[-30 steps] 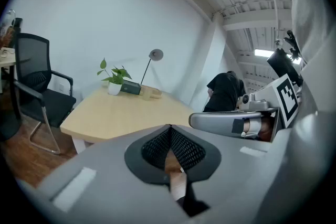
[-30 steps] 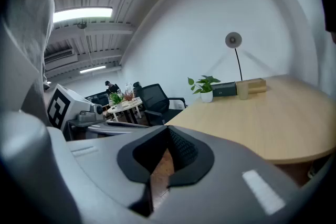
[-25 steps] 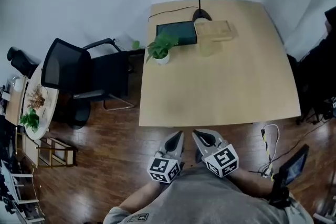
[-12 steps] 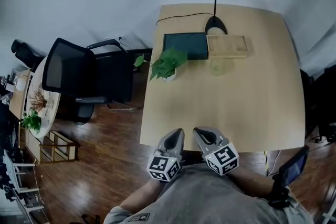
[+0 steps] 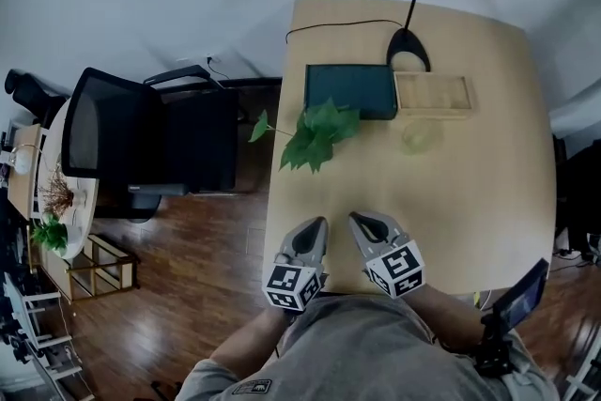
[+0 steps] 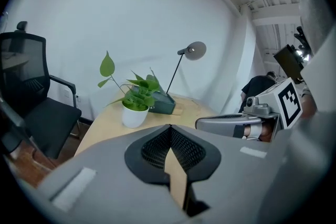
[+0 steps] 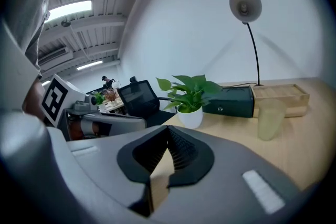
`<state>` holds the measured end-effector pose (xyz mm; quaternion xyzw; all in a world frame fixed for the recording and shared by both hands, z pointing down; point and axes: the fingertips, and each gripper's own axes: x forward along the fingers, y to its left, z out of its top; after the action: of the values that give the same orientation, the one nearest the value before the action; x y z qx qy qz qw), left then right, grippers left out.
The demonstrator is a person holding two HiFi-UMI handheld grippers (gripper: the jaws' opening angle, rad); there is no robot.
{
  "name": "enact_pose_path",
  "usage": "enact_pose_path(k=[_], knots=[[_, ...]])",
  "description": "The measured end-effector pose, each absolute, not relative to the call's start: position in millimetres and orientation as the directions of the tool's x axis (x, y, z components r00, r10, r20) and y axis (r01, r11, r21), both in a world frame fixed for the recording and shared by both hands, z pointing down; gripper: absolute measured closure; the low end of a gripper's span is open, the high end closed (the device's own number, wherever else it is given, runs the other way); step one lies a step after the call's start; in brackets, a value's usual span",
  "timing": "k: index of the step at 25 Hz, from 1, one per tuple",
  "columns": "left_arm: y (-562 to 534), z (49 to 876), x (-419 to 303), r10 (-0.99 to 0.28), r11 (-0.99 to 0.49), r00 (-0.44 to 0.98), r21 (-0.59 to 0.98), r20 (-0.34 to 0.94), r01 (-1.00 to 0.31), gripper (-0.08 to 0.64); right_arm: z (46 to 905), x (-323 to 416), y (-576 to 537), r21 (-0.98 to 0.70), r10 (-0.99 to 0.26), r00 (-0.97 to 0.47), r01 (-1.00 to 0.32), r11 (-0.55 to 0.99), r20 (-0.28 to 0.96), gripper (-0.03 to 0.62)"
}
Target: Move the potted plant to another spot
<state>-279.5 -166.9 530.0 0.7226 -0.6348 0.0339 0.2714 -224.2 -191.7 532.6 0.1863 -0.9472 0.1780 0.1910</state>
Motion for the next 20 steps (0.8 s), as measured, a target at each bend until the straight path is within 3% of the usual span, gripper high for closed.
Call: enact_pose_path(k=[4,5,6,11,17,20], knots=[[-185,558,-304,-0.885,-0.024,0.188,0.362,0.426,-0.932,0.566,555,-250,-223,-0.212,-0.29,-0.841,-0.42,0.883,0.456,0.572],[-189,565,-310,-0.882,-0.017,0.186,0.365,0.434,-0.931,0.566,562,-256,-230,-0.2,-0.284,-0.839,-0.411,0.889,0.464,0.534],[-194,572,-315,-0.879,-0.009,0.183,0.369,0.441,-0.93,0.566,569,-263,-237,-0.188,-0.275,-0.837,-0.4,0.897,0.473,0.457],[-209,599,-337,-0.864,0.032,0.168,0.384,0.475,-0.923,0.566,598,-299,-267,-0.093,-0.244,-0.82,-0.337,0.937,0.518,0.273],[-215,615,-356,-0.855,0.056,0.155,0.385,0.494,-0.921,0.566,627,-331,-291,-0.045,-0.257,-0.8,-0.333,0.942,0.542,0.13],[-214,620,-362,-0.849,0.07,0.153,0.394,0.506,-0.916,0.566,634,-345,-298,-0.044,-0.259,-0.8,-0.334,0.942,0.541,0.097]])
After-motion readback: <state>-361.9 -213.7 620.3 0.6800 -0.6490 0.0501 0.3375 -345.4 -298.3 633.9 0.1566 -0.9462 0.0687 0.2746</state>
